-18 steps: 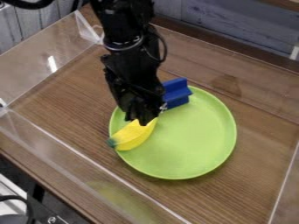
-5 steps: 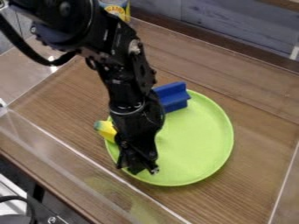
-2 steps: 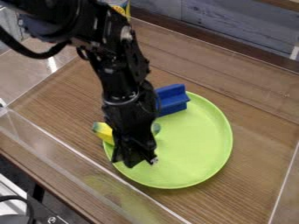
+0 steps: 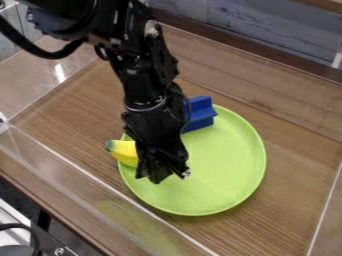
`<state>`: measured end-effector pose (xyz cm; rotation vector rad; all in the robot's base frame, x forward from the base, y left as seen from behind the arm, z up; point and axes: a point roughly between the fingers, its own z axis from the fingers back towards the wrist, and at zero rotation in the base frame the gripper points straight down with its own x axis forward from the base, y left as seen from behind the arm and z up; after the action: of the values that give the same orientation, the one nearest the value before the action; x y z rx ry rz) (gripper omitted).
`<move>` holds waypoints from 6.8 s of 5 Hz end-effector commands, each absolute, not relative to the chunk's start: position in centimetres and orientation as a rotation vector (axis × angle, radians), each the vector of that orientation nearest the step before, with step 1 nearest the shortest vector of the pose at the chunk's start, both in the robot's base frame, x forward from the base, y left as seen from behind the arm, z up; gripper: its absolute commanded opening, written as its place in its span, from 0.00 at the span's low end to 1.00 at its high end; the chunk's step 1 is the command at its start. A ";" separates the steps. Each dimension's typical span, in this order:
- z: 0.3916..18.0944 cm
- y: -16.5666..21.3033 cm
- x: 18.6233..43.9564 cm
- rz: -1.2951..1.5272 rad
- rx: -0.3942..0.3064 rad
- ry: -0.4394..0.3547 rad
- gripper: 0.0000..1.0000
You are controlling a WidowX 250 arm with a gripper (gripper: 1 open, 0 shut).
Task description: Remove the banana from inside the green plate and put it on the table
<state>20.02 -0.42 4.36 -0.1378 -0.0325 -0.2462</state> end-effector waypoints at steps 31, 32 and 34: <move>10.7 6.9 26.3 -0.216 -0.089 -0.092 1.00; 10.8 6.7 26.0 -0.227 -0.090 -0.091 1.00; 7.7 5.2 25.2 -0.261 -0.087 -0.087 1.00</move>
<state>24.84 5.25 6.97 -0.0991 -0.0589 -0.2535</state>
